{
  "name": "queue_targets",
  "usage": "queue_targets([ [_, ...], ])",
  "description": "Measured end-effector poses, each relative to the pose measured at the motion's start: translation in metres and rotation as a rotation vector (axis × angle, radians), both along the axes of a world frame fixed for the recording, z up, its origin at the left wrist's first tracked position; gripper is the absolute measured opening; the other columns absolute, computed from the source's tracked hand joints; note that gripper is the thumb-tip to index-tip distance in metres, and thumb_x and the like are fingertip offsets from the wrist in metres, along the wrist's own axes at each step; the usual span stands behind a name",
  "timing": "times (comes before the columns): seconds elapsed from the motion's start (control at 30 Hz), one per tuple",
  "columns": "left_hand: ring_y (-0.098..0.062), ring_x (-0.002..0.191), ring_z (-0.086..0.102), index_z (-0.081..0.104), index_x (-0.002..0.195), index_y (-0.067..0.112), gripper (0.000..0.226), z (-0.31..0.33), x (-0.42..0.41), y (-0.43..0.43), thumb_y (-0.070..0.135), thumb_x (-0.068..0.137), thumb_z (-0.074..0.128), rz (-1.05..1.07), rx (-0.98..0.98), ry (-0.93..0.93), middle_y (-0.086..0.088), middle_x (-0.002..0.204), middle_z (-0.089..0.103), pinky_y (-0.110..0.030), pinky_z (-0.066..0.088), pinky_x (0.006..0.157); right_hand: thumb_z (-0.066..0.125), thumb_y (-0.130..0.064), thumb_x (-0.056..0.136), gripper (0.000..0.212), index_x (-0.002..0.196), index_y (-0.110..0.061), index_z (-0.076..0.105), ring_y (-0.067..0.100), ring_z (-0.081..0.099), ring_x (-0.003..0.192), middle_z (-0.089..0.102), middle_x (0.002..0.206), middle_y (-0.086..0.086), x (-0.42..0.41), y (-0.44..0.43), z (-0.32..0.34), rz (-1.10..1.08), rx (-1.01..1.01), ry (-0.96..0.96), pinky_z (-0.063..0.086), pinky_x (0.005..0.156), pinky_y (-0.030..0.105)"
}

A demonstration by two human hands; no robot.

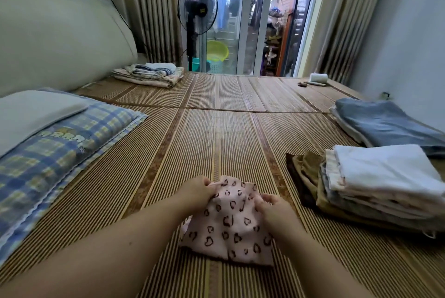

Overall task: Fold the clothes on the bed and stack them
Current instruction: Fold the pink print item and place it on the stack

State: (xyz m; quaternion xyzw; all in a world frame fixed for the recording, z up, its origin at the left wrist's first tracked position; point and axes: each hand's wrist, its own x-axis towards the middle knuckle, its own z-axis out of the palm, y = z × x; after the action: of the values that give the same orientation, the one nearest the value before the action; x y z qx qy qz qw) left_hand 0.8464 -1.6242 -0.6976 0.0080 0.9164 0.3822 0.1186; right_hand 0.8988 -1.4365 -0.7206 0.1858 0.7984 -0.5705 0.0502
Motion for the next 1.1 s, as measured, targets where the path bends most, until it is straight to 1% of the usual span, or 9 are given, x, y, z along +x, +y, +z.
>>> queue_targets([
  [0.13,-0.016,0.074,0.059,0.060,0.106,0.011,0.045,-0.023,-0.012,0.002,0.053,0.090,0.052,0.150,-0.250,-0.118,-0.004,0.091,0.062,-0.028,0.047,0.059,0.058,-0.035,0.092,0.051,0.138,-0.017,0.045,0.022,0.058,0.107,0.057,0.127,0.006,-0.016,0.001,-0.018,-0.045,0.359,-0.085,0.052,0.085,0.034],
  [0.2,-0.019,0.083,0.061,0.062,0.105,0.011,0.058,-0.035,-0.012,-0.002,0.064,0.084,0.052,0.126,-0.304,-0.234,-0.004,0.099,0.062,-0.030,0.052,0.070,0.060,-0.037,0.089,0.040,0.123,-0.016,0.057,0.018,0.059,0.096,0.062,0.116,0.006,-0.019,0.001,-0.025,-0.005,0.444,-0.126,0.051,0.080,0.032],
  [0.33,-0.018,0.082,0.066,0.060,0.086,0.016,0.041,-0.049,-0.006,-0.004,0.056,0.080,0.063,0.133,-0.279,-0.269,-0.002,0.089,0.065,-0.032,0.057,0.078,0.061,-0.045,0.086,0.030,0.090,-0.016,0.065,0.017,0.061,0.082,0.065,0.091,0.002,-0.023,-0.003,-0.028,0.065,0.521,-0.185,0.052,0.071,0.031],
  [0.47,-0.017,0.075,0.066,0.050,0.122,0.017,0.040,-0.051,0.005,-0.001,0.033,0.087,0.065,0.219,-0.025,-0.098,-0.003,0.095,0.062,-0.029,0.056,0.059,0.060,-0.030,0.091,0.013,0.096,-0.020,0.053,0.011,0.055,0.070,0.059,0.085,-0.002,-0.023,-0.004,-0.026,-0.003,0.282,-0.071,0.043,0.056,0.025],
  [0.57,-0.009,0.056,0.058,0.019,0.148,0.040,0.084,-0.048,0.021,-0.008,0.006,0.085,0.065,0.083,0.246,-0.154,-0.009,0.114,0.058,-0.018,0.045,0.045,0.054,-0.013,0.093,0.048,0.136,-0.031,0.040,0.008,0.056,0.079,0.062,0.105,-0.003,-0.014,-0.002,-0.026,0.037,0.191,-0.006,0.046,0.060,0.021],
  [0.67,-0.011,0.059,0.062,0.035,0.141,0.042,0.078,-0.037,0.038,-0.014,-0.007,0.084,0.055,-0.109,0.442,-0.341,-0.012,0.140,0.045,-0.022,0.049,0.053,0.044,-0.006,0.095,0.068,0.146,-0.045,0.025,0.001,0.055,0.067,0.063,0.106,-0.005,0.002,0.006,-0.023,0.204,0.164,0.009,0.042,0.049,0.011],
  [0.77,-0.012,0.063,0.063,0.040,0.141,0.033,0.075,-0.023,0.057,-0.010,-0.011,0.081,0.050,-0.221,0.401,-0.437,-0.013,0.131,0.049,-0.022,0.050,0.057,0.042,-0.007,0.096,0.053,0.135,-0.042,0.047,-0.001,0.055,0.102,0.049,0.139,-0.009,0.028,0.019,-0.012,0.393,0.231,-0.036,0.048,0.072,0.015],
  [0.93,-0.011,0.073,0.067,0.026,0.150,0.029,0.085,-0.015,0.091,0.026,-0.007,0.077,0.053,-0.304,0.324,-0.341,-0.007,0.123,0.054,-0.020,0.052,0.062,0.048,-0.010,0.094,0.043,0.129,-0.036,0.056,0.019,0.065,0.101,0.051,0.132,-0.011,0.077,0.054,0.001,0.277,0.138,-0.016,0.057,0.086,0.032],
  [1.1,-0.013,0.074,0.070,0.023,0.149,0.033,0.081,0.002,0.121,0.080,-0.002,0.083,0.054,-0.449,0.310,-0.177,0.006,0.114,0.057,-0.024,0.057,0.063,0.061,-0.018,0.086,0.050,0.124,-0.049,0.056,0.000,0.061,0.098,0.056,0.119,-0.023,0.123,0.111,0.022,0.145,0.115,0.155,0.055,0.070,0.016],
])
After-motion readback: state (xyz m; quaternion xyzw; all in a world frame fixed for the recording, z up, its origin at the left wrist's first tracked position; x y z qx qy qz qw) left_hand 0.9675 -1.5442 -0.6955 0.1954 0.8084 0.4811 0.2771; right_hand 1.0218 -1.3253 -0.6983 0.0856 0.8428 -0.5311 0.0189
